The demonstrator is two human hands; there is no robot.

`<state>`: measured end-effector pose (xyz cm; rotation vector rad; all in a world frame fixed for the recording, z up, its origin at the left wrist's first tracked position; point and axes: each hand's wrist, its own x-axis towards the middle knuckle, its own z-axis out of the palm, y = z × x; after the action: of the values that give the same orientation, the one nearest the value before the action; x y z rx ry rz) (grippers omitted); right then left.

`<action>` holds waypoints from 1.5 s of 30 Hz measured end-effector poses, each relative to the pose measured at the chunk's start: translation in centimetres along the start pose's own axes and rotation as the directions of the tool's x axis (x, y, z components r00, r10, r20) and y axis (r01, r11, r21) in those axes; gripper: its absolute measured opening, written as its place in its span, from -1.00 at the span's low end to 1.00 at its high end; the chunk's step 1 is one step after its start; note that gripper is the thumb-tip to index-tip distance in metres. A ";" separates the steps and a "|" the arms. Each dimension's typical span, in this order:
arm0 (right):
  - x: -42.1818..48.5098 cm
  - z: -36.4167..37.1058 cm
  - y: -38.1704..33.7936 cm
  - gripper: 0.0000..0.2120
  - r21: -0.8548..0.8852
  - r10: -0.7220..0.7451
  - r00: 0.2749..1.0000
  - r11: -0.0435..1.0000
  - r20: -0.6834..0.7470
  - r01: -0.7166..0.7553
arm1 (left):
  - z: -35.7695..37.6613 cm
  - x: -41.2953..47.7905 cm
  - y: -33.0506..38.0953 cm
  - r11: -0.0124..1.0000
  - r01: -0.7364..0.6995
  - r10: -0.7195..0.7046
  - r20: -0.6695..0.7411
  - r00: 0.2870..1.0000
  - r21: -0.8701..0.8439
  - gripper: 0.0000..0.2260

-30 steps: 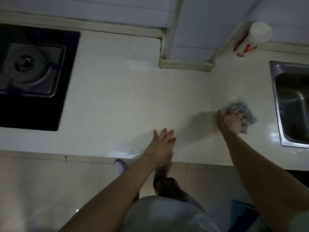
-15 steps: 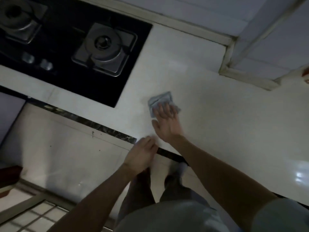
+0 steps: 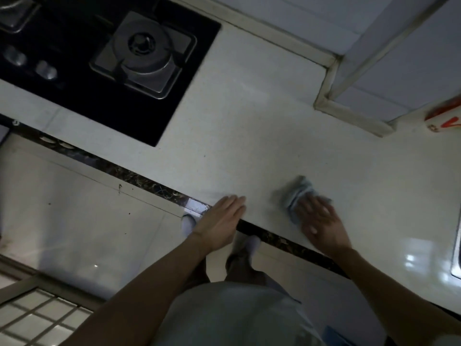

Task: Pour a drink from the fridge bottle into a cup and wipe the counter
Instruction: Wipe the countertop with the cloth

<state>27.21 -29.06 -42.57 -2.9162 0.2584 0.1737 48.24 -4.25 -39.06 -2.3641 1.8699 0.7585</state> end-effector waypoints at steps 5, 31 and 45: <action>-2.1 -1.7 4.7 -0.46 -0.014 0.728 0.685 0.685 -0.017 -0.728 | -1.1 2.2 2.5 0.999 0.001 -0.008 0.147 0.989 0.044 -0.43; 29.9 -3.1 1.5 -0.45 -0.028 0.213 0.969 0.977 0.122 -0.211 | -3.1 8.1 4.5 0.992 0.089 -0.064 0.256 0.965 -0.088 -0.40; -6.3 -2.4 16.3 -0.35 0.013 0.847 0.526 0.527 0.072 -0.850 | -2.3 8.8 4.3 0.984 0.098 -0.064 0.220 0.973 -0.148 -0.53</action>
<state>18.30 -44.27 -42.55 -2.4314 1.6537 0.3814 46.46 -14.16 -39.38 -2.3188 1.6734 1.1423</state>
